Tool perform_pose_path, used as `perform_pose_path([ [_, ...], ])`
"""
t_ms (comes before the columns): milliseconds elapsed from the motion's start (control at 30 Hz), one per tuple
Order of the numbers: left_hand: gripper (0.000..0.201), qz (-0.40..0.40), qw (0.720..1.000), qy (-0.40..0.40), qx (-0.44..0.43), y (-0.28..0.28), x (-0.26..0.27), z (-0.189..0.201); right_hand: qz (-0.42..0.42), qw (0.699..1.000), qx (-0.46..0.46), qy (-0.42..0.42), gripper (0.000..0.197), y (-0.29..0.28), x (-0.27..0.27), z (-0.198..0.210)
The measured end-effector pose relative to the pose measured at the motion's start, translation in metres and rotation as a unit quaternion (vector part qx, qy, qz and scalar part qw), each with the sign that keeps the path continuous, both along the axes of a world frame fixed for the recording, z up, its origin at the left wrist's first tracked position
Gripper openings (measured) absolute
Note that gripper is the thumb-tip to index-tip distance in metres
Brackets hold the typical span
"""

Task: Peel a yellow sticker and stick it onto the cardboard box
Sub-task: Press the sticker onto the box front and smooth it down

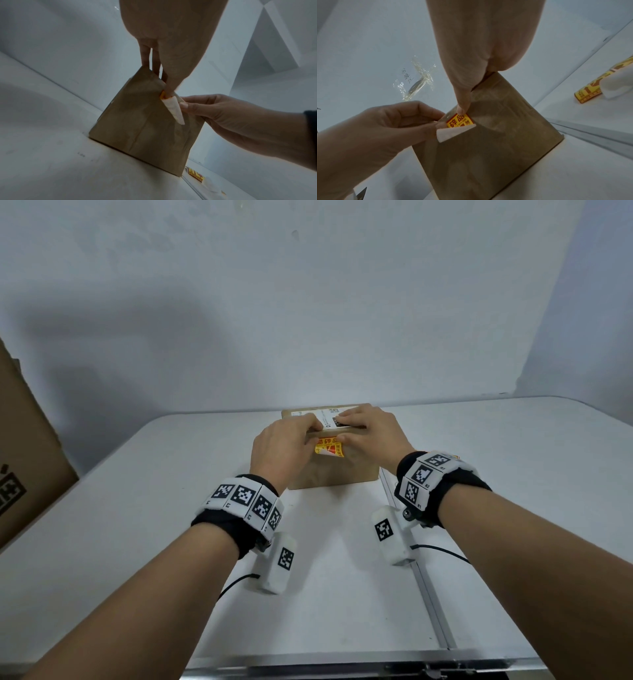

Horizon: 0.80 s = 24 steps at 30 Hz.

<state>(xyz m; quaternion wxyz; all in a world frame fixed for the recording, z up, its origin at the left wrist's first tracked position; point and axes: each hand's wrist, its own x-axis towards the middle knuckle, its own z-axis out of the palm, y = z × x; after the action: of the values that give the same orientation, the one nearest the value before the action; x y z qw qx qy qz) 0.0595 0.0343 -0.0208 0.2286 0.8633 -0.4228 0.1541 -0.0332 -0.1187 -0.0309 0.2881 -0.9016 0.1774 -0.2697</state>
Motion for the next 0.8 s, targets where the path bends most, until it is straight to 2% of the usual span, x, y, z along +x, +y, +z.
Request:
perform_pose_path([
  [67,0.024,-0.032,0.999,-0.043,0.007,-0.006,0.0,-0.001,-0.002,1.0,0.01,0.002,0.039,0.001,0.0,0.001],
  [133,0.034,-0.05,0.996,-0.068,0.007,-0.013,0.001,-0.001,-0.005,1.0,0.019,0.002,0.038,0.002,0.0,0.001],
  [200,0.038,-0.055,0.996,-0.07,0.006,-0.019,0.004,0.0,-0.004,1.0,0.029,0.004,0.038,0.001,-0.001,0.002],
  [367,0.033,-0.085,0.994,-0.065,0.011,-0.018,0.015,0.0,0.004,1.0,0.021,0.012,0.037,0.001,-0.001,0.002],
  [633,0.021,-0.16,0.987,0.032,0.013,-0.001,0.033,0.008,-0.004,0.999,0.032,0.003,0.036,0.001,-0.001,0.0],
  [800,0.022,-0.156,0.987,0.031,0.019,0.001,0.034,0.007,-0.007,1.0,0.029,0.002,0.037,0.002,0.0,0.0],
])
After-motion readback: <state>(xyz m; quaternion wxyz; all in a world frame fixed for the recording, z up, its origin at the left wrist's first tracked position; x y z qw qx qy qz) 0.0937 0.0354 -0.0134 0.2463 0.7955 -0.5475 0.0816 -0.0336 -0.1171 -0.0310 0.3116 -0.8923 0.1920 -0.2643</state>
